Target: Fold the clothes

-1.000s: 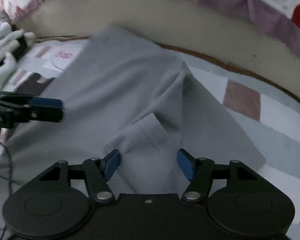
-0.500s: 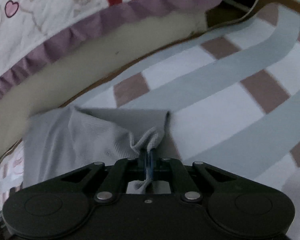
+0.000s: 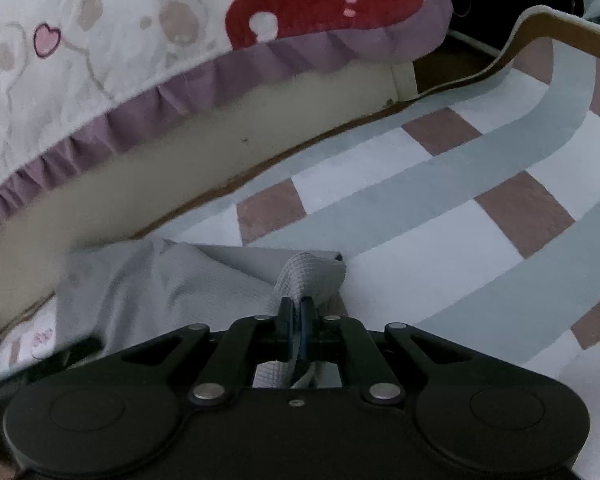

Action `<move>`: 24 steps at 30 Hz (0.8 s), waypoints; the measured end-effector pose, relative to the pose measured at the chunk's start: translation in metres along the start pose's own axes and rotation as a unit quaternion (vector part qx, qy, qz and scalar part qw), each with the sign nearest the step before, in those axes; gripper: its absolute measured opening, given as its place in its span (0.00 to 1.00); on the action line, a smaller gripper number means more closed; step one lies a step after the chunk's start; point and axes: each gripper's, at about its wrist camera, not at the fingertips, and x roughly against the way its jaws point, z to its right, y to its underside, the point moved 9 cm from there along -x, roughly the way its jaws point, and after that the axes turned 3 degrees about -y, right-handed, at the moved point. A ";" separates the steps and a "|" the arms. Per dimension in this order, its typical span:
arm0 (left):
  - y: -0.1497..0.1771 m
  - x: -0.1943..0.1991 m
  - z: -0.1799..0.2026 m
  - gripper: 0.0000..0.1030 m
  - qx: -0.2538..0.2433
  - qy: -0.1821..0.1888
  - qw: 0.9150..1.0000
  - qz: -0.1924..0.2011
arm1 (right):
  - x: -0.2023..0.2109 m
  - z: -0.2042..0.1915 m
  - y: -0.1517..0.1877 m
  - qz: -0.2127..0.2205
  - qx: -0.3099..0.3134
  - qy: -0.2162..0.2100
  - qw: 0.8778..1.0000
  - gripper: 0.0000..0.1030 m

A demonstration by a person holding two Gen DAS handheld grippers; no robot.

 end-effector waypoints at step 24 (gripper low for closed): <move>-0.052 -0.074 0.037 0.03 -0.132 -0.096 0.985 0.053 | -0.016 -0.002 -0.016 0.041 0.024 -0.017 0.999 0.03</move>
